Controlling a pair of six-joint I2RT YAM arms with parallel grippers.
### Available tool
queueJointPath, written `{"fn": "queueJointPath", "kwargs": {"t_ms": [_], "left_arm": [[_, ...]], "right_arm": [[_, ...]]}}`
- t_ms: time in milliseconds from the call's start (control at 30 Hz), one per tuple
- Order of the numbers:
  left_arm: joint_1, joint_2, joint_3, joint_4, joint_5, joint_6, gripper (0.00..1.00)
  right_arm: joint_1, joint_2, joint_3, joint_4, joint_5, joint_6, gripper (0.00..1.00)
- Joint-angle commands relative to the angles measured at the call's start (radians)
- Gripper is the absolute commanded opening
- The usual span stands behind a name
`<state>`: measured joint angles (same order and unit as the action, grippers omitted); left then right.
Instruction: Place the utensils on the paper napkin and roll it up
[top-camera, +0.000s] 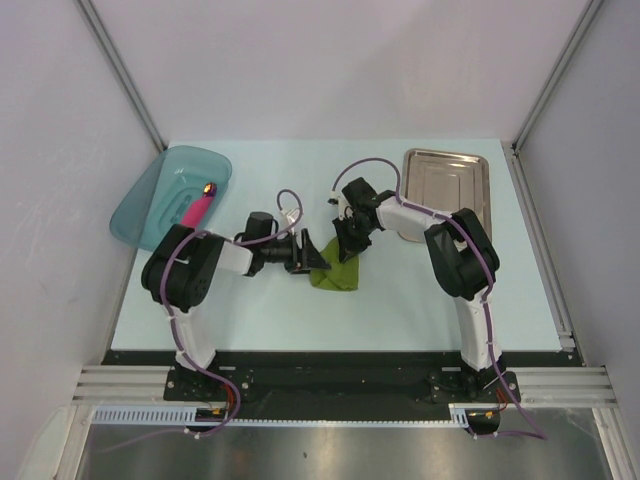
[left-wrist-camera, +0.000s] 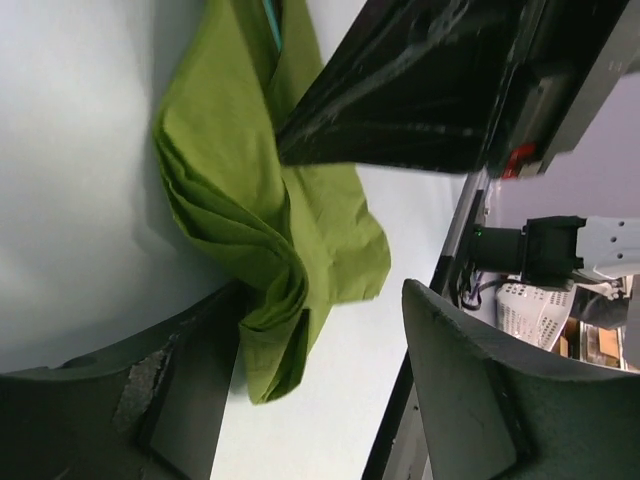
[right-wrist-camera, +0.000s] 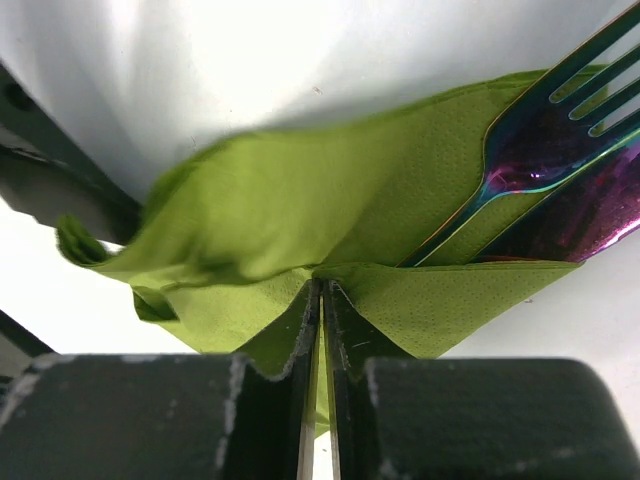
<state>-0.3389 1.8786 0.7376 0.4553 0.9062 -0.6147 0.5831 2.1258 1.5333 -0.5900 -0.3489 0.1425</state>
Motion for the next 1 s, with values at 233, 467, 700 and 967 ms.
{"fn": "queueJointPath", "kwargs": {"t_ms": [233,467,700,967], "left_arm": [[-0.008,0.108,0.125,-0.013,-0.084,-0.005,0.73],[0.046,0.015,0.053,-0.170,-0.058,0.078,0.64],[0.054,-0.032,-0.023,-0.208,-0.023,0.070,0.54],[0.048,-0.084,-0.014,-0.109,-0.035,-0.020,0.22]], "right_arm": [[0.011,0.103,-0.032,0.013,0.073,-0.014,0.09],[0.012,0.102,-0.030,0.015,0.077,-0.017,0.09],[0.012,0.103,-0.030,0.016,0.077,-0.012,0.08],[0.012,0.103,-0.033,0.018,0.074,-0.009,0.08]]}}
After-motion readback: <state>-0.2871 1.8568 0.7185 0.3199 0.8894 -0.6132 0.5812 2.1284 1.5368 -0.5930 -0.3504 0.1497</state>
